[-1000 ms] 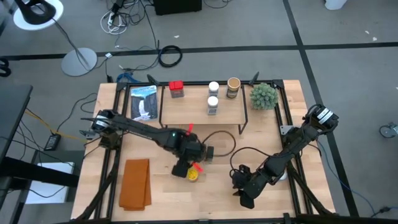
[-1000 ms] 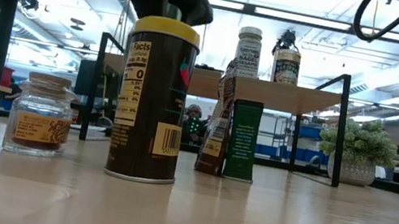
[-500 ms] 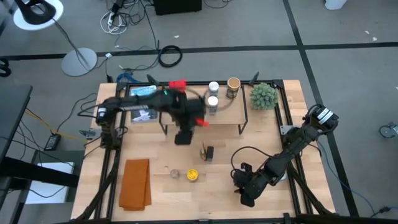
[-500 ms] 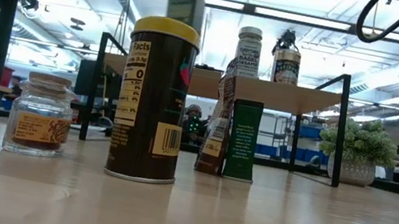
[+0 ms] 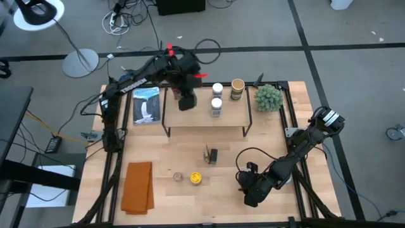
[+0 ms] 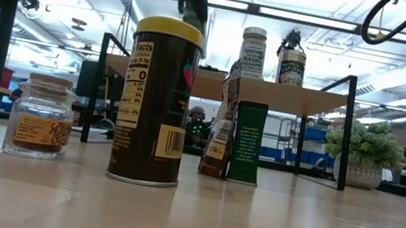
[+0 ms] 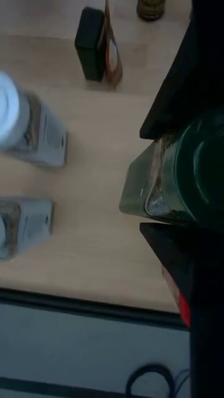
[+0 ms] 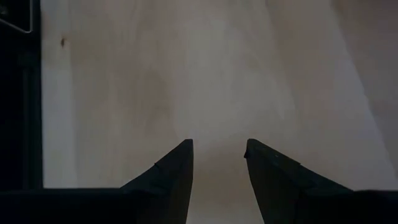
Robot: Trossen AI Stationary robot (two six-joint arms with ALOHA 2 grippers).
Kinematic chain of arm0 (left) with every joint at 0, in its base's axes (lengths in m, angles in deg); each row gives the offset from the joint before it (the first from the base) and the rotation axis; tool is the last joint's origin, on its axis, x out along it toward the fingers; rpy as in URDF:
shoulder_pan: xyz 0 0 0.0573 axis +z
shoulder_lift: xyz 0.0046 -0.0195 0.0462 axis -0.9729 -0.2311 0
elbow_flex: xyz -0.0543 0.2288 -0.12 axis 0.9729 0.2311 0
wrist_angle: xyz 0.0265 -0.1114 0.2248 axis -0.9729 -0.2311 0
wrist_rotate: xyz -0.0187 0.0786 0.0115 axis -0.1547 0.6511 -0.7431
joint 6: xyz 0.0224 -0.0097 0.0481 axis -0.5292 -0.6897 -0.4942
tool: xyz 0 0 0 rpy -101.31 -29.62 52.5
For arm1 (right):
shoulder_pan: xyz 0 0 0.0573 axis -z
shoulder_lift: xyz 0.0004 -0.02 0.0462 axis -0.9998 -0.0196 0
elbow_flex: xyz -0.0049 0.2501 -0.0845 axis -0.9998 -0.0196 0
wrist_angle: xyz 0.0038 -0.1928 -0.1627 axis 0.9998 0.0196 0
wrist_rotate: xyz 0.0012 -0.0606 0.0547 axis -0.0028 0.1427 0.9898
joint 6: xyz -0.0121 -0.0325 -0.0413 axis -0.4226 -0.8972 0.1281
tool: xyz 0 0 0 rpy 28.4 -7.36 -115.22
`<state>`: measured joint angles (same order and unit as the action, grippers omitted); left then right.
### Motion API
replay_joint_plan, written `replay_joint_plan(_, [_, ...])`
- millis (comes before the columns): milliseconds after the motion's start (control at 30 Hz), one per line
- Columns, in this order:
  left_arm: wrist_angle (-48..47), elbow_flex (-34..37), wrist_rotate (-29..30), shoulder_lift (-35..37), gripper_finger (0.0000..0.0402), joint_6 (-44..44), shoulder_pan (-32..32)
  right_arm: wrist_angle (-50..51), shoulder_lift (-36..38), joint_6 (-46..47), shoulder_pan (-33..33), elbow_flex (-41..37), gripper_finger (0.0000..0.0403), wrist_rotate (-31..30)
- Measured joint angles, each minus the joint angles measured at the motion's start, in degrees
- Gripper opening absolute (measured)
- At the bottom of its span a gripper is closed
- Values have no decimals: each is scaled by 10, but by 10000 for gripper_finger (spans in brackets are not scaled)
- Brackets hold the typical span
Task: Shelf spices
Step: Put the green seasoning bottle on the shelf
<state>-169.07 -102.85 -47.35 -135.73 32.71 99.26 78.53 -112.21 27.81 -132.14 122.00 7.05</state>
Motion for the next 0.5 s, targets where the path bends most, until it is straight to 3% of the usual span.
replay_joint_plan(167, [20,0,-28,-27,229,-17,18,15,0,14,4,0,149,-14])
replay_joint_plan(500, [30,0,-12,-56,229,-28,21,22,0,14,7,0,149,-15])
